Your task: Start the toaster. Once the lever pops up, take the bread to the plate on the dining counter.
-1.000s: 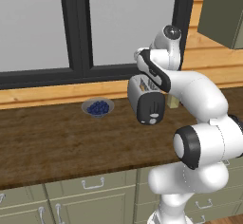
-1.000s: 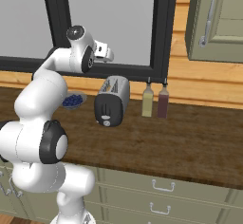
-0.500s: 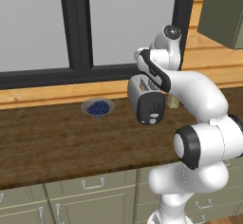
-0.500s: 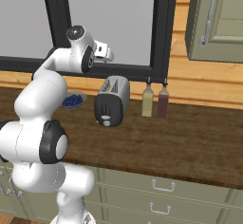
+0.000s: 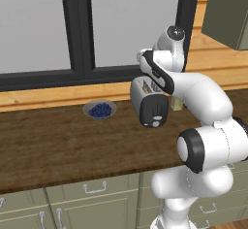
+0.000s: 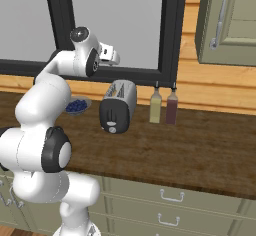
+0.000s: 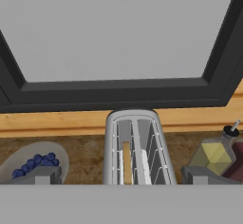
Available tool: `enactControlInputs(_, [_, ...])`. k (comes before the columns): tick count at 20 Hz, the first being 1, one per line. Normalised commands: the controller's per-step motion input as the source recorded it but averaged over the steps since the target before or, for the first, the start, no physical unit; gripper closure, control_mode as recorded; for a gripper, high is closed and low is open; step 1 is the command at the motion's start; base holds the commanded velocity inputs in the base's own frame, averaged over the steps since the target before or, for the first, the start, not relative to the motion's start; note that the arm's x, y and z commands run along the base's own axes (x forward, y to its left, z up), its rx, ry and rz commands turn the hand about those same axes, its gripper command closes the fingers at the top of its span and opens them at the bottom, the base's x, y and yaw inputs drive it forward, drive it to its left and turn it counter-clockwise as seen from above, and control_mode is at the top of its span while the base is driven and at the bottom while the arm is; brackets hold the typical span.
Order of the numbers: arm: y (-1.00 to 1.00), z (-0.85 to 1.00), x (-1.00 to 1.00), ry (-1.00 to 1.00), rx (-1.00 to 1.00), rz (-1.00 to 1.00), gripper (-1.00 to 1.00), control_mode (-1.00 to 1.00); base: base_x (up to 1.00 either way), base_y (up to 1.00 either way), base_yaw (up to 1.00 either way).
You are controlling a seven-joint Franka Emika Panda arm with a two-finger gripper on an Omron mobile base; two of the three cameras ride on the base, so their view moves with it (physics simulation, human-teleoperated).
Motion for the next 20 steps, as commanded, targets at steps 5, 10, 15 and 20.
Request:
enactControlInputs(5, [0.0,0.0,0.0,0.0,0.0,0.0,-1.0,-1.0,0.0,0.0,0.0])
enactControlInputs(10, [0.0,0.0,0.0,0.0,0.0,0.0,-1.0,-1.0,0.0,0.0,0.0])
enactControlInputs(15, [0.0,0.0,0.0,0.0,0.0,0.0,-1.0,-1.0,0.0,0.0,0.0])
enactControlInputs(20, [0.0,0.0,0.0,0.0,0.0,0.0,-1.0,-1.0,0.0,0.0,0.0])
